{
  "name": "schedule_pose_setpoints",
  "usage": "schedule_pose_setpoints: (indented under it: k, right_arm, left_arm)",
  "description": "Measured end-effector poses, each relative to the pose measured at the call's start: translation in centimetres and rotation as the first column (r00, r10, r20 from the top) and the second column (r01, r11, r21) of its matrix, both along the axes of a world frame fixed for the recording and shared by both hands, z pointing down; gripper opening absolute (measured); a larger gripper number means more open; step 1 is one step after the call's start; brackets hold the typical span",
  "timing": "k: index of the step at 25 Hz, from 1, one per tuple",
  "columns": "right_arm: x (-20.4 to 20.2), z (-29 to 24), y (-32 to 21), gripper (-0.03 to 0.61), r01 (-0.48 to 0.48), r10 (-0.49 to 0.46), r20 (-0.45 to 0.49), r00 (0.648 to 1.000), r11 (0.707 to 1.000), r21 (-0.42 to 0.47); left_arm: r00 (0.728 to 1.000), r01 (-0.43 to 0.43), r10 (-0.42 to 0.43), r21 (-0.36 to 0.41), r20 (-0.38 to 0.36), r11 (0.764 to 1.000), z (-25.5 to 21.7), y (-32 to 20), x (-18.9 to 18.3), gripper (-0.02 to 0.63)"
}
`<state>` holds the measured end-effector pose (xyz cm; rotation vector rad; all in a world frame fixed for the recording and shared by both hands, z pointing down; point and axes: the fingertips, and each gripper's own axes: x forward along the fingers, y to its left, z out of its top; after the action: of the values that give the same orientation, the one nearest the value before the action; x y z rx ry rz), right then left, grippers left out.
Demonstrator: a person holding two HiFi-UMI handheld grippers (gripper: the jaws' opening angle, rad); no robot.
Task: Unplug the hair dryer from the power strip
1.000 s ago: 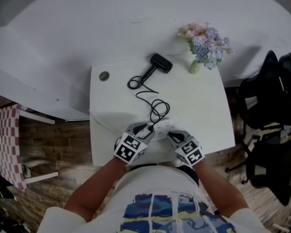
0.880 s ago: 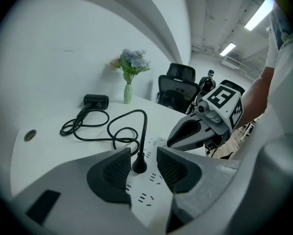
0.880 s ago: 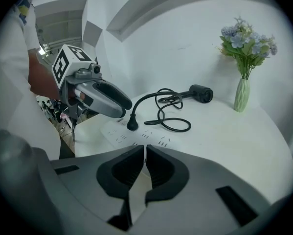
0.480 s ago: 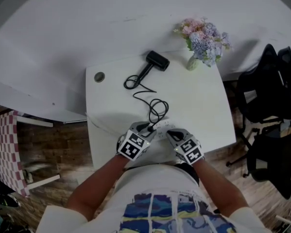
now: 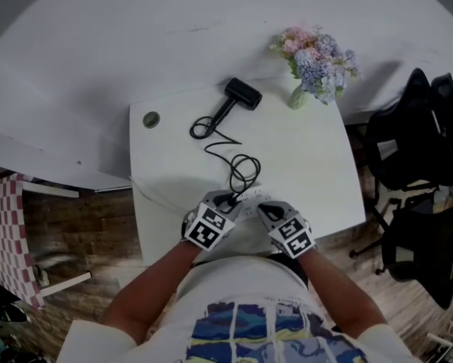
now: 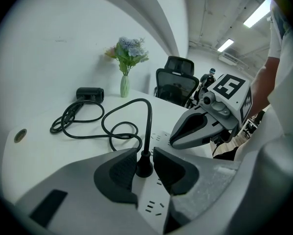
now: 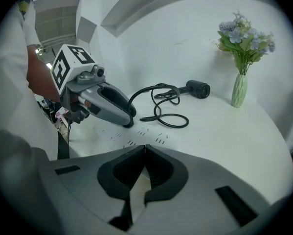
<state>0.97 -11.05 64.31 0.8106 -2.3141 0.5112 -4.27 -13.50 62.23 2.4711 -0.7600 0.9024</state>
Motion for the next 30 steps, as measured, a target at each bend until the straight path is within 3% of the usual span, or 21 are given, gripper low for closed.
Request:
schedule_pose_setpoints:
  k: [20, 30]
  right_arm:
    - [0.07, 0.03, -0.05, -0.005, -0.008, 0.008, -0.002, 1.0, 1.0, 0.006]
    - [-0.04, 0.09, -0.1, -0.005, 0.006, -0.005, -0.026, 1.0, 1.0, 0.02]
  left_arm:
    - [1.0, 0.018, -0.019, 0.041, 0.002, 0.999, -0.4, -0.21, -0.23, 0.061]
    - [0.997, 0.049, -0.048, 0.016, -0.06, 0.999, -0.66, -0.49, -0.7, 0.053]
